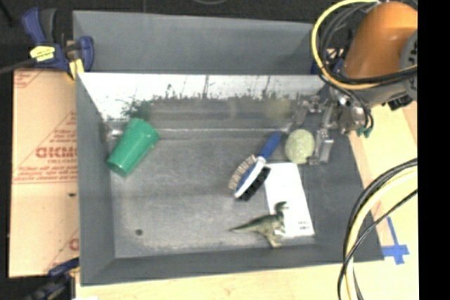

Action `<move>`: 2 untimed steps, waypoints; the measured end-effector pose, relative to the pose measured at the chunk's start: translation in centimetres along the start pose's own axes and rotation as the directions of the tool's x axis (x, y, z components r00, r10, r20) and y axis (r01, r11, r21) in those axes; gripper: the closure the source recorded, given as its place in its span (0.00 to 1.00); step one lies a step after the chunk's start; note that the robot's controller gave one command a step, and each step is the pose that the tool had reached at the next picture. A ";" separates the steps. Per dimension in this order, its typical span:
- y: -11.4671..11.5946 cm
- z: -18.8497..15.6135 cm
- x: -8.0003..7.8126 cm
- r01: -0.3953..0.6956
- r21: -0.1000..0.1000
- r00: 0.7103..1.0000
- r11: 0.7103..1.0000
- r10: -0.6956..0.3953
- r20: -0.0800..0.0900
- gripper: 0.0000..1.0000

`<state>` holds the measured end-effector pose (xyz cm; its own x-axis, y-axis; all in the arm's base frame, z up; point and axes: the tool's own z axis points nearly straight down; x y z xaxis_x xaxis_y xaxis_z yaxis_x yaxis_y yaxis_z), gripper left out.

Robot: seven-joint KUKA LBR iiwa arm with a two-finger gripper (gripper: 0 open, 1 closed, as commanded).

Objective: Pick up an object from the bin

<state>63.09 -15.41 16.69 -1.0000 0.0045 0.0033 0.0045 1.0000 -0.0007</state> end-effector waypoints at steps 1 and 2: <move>0.1 -0.5 -0.2 0.003 0.002 1.000 1.000 -0.003 0.008 0.00; 0.8 1.3 -0.8 -0.115 0.001 0.993 0.993 0.115 0.016 0.00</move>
Offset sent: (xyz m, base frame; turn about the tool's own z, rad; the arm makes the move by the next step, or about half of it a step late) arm 0.0154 0.0363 -0.0756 0.3838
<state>63.84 -14.64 15.41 -0.9928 0.1194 -0.0129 0.1194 0.9928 -0.0018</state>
